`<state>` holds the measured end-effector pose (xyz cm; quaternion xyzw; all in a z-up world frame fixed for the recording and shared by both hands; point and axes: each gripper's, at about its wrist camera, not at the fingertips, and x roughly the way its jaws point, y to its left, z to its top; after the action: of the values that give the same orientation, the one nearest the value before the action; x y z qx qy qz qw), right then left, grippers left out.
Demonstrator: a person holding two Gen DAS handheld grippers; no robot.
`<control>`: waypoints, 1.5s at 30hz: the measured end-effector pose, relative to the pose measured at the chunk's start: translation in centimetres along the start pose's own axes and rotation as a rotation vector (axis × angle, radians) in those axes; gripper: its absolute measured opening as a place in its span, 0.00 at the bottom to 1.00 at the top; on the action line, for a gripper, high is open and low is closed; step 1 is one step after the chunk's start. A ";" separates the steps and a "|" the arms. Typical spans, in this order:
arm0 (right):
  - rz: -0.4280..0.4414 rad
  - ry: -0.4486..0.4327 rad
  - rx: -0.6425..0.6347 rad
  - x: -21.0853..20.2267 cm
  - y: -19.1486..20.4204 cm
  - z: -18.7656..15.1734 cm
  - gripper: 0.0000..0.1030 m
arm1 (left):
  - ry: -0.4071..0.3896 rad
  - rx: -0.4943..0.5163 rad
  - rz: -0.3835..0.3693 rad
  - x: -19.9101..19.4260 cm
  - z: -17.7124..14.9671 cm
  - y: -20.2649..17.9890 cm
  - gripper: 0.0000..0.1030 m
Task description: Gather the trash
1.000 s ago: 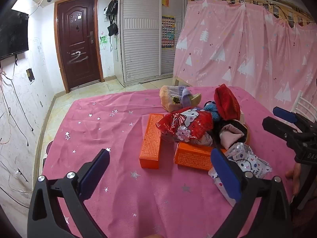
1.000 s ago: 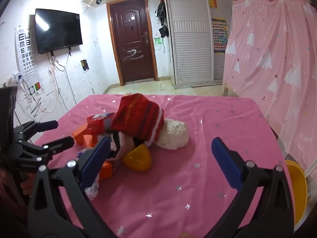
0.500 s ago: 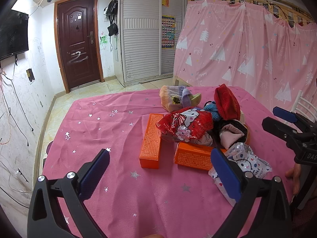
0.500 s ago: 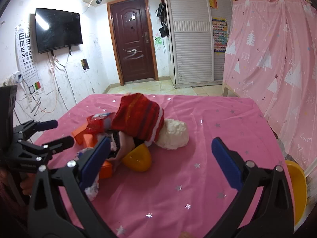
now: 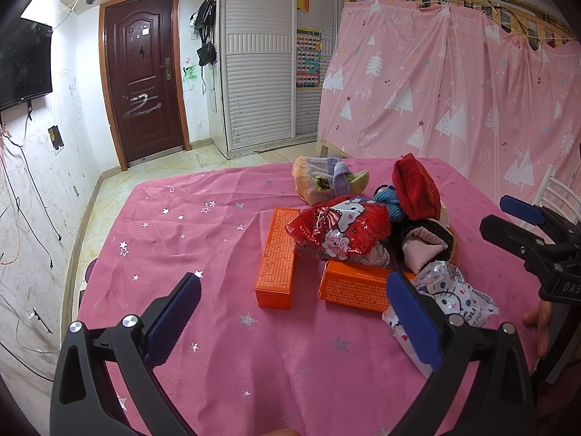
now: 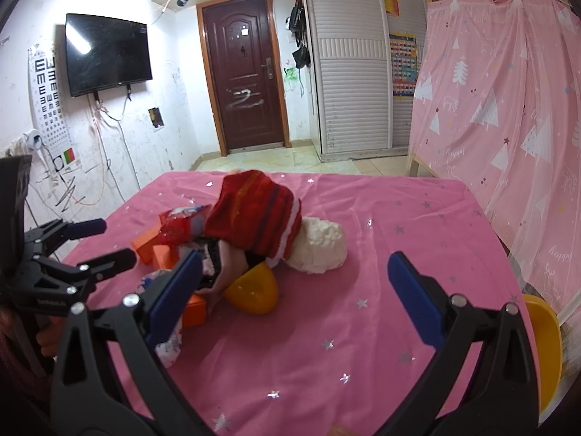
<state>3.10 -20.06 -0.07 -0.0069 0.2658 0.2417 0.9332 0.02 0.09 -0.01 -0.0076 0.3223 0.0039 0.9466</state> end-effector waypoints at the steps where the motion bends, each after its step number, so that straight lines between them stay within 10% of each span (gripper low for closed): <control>1: 0.000 0.000 0.000 0.0 0.0 0.0 0.96 | 0.000 0.001 0.001 0.0 0.0 -0.1 0.93; 45: 0.016 0.032 0.011 0.4 -0.3 0.2 0.96 | 0.009 -0.012 -0.024 0.3 0.1 0.3 0.93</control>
<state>3.62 -20.14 -0.12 -0.0033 0.2822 0.2475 0.9269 0.25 0.34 -0.12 -0.0175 0.3265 -0.0057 0.9450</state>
